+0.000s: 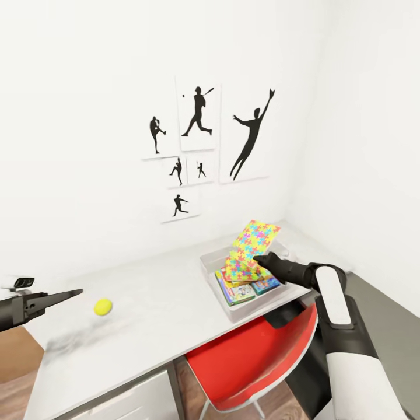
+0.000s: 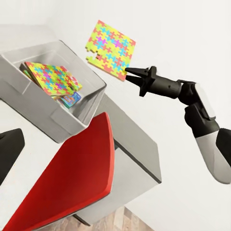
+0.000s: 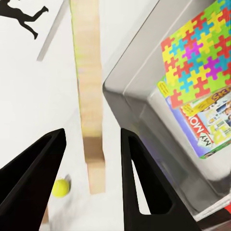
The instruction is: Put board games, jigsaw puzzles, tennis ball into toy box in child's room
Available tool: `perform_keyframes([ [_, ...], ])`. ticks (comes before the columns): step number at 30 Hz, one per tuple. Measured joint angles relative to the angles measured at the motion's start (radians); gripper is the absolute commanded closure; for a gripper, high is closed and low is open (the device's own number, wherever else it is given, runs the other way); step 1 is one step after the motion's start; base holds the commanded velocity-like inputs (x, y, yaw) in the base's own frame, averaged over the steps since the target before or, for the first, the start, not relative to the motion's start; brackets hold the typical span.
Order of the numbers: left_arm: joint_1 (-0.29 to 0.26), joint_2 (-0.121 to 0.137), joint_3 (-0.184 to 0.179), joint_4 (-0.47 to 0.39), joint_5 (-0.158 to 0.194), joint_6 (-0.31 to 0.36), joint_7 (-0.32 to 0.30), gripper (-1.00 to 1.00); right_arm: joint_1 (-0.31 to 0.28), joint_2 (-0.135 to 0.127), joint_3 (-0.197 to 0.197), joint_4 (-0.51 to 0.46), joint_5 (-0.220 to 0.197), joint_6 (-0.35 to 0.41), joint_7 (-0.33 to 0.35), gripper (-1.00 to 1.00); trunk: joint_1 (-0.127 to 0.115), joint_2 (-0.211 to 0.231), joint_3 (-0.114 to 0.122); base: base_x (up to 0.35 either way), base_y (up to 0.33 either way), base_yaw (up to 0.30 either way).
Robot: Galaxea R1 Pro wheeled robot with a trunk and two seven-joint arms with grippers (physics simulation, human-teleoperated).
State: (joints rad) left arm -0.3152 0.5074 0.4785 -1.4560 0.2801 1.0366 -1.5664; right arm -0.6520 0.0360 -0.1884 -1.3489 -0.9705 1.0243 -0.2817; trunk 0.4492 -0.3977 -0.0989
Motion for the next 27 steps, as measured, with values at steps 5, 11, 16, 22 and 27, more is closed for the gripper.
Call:
perform_keyframes([
  [5, 0.001, 0.000, 0.012, 0.000, 0.001, 0.000, 0.000, -1.00, -0.010, 0.006, -0.006, 0.002, 0.000, -0.001, -0.018, 1.00, 0.000, 0.000, 0.000, 0.059, 0.045, 0.000],
  [11, 0.002, 0.000, 0.015, 0.000, 0.001, 0.000, 0.000, -1.00, -0.012, 0.007, -0.016, 0.003, 0.002, -0.002, -0.022, 1.00, 0.000, 0.000, -0.005, 0.071, 0.045, 0.000],
  [16, 0.002, 0.000, 0.015, 0.000, 0.002, 0.000, 0.000, -1.00, -0.012, 0.008, -0.020, 0.007, 0.004, -0.001, -0.039, 1.00, 0.000, 0.000, -0.008, 0.008, 0.005, 0.000],
  [22, 0.002, 0.000, 0.015, 0.001, 0.001, 0.000, 0.000, -1.00, -0.012, 0.021, -0.021, 0.044, 0.003, -0.005, -0.082, 1.00, 0.000, 0.000, -0.009, 0.001, 0.000, 0.000],
  [27, 0.002, 0.000, 0.015, 0.001, 0.000, 0.000, 0.000, -1.00, -0.015, 0.022, -0.022, 0.114, 0.004, -0.044, -0.089, 1.00, 0.000, 0.000, -0.013, 0.000, 0.000, 0.000],
])
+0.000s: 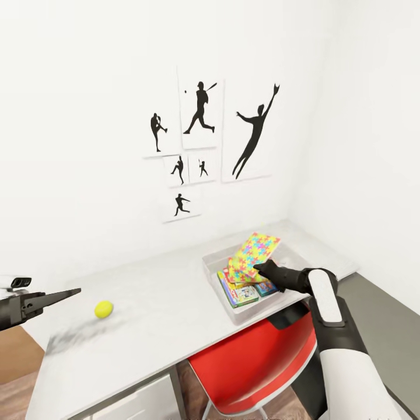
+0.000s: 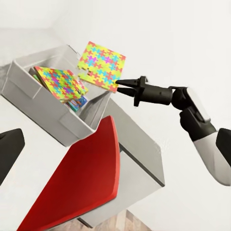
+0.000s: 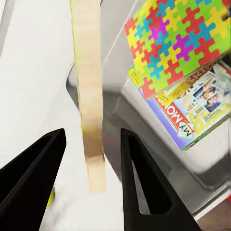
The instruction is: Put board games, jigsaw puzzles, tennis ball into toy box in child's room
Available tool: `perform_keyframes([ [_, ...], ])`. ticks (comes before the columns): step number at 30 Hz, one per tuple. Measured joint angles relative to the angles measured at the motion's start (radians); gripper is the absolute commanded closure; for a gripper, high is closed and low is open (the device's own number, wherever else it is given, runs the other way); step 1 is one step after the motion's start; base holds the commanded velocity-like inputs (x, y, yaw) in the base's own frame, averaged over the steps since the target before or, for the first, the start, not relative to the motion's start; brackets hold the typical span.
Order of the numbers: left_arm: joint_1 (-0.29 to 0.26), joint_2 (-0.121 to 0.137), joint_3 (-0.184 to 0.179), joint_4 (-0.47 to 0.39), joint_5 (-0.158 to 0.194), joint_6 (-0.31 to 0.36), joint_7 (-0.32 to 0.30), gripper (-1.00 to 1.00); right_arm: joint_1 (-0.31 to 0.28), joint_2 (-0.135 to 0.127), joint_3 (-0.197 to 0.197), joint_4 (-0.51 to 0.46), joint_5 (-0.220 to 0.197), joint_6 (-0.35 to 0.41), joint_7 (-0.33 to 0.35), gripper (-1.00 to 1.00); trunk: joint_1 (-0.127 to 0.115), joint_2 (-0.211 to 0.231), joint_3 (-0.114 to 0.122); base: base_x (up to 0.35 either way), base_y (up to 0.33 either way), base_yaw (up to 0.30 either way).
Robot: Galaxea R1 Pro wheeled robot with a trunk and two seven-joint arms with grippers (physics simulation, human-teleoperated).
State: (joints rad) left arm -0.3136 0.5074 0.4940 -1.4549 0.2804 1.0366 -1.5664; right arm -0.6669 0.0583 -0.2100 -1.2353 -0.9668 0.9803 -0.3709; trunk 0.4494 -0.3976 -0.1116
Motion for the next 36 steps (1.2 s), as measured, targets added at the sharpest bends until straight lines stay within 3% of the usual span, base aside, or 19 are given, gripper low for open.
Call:
perform_keyframes([
  [12, 0.000, 0.000, 0.000, 0.000, 0.000, 0.000, 0.000, -1.00, -0.003, -0.001, -0.019, 0.054, -0.023, -0.044, 0.001, 1.00, 0.000, 0.000, -0.019, 0.000, 0.000, 0.000],
  [18, 0.000, 0.000, 0.000, 0.001, -0.001, 0.000, 0.000, -1.00, -0.032, -0.002, -0.023, 0.099, -0.037, -0.065, 0.001, 1.00, 0.000, 0.000, -0.029, 0.000, 0.000, 0.000],
  [24, 0.000, -0.001, 0.000, 0.001, -0.002, 0.000, 0.000, -1.00, -0.059, -0.001, -0.082, 0.118, -0.050, -0.068, 0.000, 1.00, 0.000, 0.000, -0.039, 0.000, 0.000, 0.000],
  [36, 0.000, 0.000, 0.002, 0.001, -0.002, 0.000, 0.000, -1.00, -0.098, 0.000, -0.094, 0.127, -0.051, -0.090, -0.001, 1.00, 0.000, 0.000, -0.058, 0.000, 0.000, 0.000],
])
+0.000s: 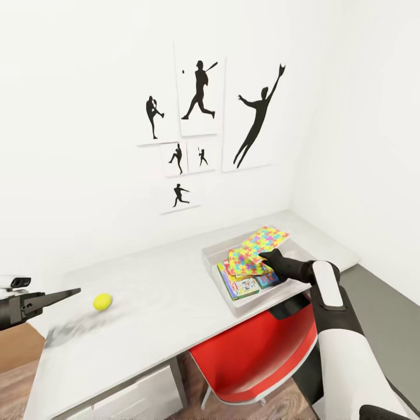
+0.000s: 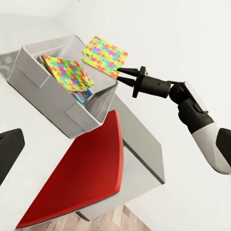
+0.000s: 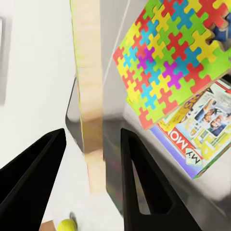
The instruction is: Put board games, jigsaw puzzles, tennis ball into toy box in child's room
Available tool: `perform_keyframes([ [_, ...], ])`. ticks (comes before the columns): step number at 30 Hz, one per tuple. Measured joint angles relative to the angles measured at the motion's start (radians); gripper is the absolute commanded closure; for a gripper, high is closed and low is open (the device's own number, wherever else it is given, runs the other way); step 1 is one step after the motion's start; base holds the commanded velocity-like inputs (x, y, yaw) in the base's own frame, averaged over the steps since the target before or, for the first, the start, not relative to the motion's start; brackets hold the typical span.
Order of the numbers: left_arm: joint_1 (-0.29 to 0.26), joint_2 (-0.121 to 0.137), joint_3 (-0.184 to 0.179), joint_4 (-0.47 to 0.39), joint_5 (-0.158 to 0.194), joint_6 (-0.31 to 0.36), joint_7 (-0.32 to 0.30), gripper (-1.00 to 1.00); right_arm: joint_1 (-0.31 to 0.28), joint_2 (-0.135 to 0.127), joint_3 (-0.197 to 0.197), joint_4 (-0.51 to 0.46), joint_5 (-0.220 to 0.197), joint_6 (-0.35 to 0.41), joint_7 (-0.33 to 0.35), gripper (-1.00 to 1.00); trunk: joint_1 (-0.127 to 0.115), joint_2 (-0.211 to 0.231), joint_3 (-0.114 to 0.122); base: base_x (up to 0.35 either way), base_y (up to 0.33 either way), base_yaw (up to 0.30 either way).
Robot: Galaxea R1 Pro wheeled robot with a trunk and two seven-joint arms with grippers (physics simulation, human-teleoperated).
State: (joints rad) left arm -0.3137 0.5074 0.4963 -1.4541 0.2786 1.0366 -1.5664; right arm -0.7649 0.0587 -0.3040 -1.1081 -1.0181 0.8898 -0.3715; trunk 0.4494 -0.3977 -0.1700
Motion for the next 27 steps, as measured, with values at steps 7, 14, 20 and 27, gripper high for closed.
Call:
perform_keyframes([
  [7, 0.000, 0.000, 0.022, 0.000, 0.001, 0.000, 0.000, -1.00, -0.005, -0.001, 0.000, 0.000, 0.000, -0.001, -0.001, 1.00, 0.000, 0.000, -0.012, 0.000, 0.000, 0.000],
  [14, 0.000, 0.000, 0.025, 0.000, 0.002, 0.000, 0.000, -1.00, -0.005, -0.004, -0.006, 0.000, 0.001, -0.001, -0.001, 1.00, 0.000, 0.000, -0.023, 0.000, 0.000, 0.000],
  [20, 0.000, -0.001, 0.025, 0.000, 0.002, 0.000, 0.000, -1.00, -0.005, -0.003, -0.034, 0.000, -0.001, -0.001, 0.000, 1.00, 0.000, 0.000, -0.033, 0.000, 0.000, 0.000],
  [27, 0.000, -0.001, 0.025, 0.000, 0.002, 0.000, 0.000, -1.00, -0.006, -0.002, -0.038, 0.002, -0.002, -0.002, 0.000, 1.00, 0.000, 0.000, -0.044, 0.000, 0.051, 0.000],
])
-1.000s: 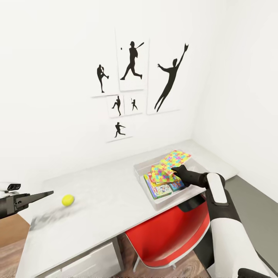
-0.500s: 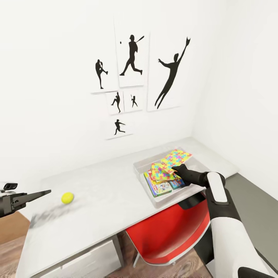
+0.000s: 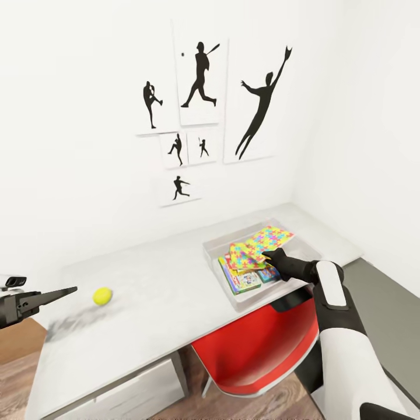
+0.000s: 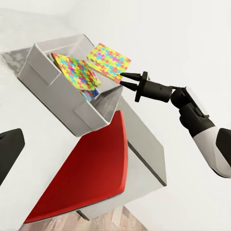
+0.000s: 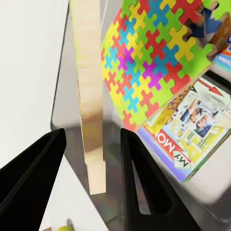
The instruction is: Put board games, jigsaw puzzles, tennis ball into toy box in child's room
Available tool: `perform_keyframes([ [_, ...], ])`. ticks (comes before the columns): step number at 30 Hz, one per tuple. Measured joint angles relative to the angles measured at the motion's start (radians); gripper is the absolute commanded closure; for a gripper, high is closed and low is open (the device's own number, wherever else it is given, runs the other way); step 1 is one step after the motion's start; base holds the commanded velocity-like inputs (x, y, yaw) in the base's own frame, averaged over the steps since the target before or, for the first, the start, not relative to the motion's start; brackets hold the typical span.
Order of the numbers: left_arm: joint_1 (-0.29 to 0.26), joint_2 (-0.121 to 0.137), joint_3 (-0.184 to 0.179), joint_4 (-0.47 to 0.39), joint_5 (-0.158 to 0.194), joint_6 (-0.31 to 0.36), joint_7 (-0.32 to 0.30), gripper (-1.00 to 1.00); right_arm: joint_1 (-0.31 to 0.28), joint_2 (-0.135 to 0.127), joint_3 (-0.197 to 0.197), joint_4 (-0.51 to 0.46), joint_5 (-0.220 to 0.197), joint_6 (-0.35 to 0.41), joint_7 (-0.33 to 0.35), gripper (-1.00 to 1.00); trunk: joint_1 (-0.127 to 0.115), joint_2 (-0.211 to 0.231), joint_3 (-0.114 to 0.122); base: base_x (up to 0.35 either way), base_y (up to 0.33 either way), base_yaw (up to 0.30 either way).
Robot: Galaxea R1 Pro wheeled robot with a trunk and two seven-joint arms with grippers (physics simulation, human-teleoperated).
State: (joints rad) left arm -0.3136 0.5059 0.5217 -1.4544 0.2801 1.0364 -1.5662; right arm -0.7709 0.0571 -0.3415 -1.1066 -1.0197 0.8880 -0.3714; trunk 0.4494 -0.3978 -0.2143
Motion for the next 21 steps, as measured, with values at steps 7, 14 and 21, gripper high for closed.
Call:
perform_keyframes([
  [7, 0.000, 0.000, 0.000, 0.000, 0.000, 0.000, 0.000, -1.00, -0.001, 0.000, 0.000, 0.000, 0.000, 0.000, 0.000, 1.00, 0.000, 0.000, -0.012, 0.000, 0.055, 0.000],
  [14, 0.001, 0.000, -0.001, 0.000, 0.000, 0.000, 0.000, -1.00, -0.002, 0.000, 0.000, 0.000, 0.000, 0.001, 0.000, 1.00, 0.000, 0.000, -0.023, 0.000, 0.112, 0.000],
  [21, 0.001, 0.000, -0.001, 0.000, 0.000, 0.000, 0.000, -1.00, -0.003, 0.000, 0.001, 0.000, 0.000, 0.001, 0.000, 1.00, 0.000, 0.000, -0.035, 0.029, 0.060, 0.000],
])
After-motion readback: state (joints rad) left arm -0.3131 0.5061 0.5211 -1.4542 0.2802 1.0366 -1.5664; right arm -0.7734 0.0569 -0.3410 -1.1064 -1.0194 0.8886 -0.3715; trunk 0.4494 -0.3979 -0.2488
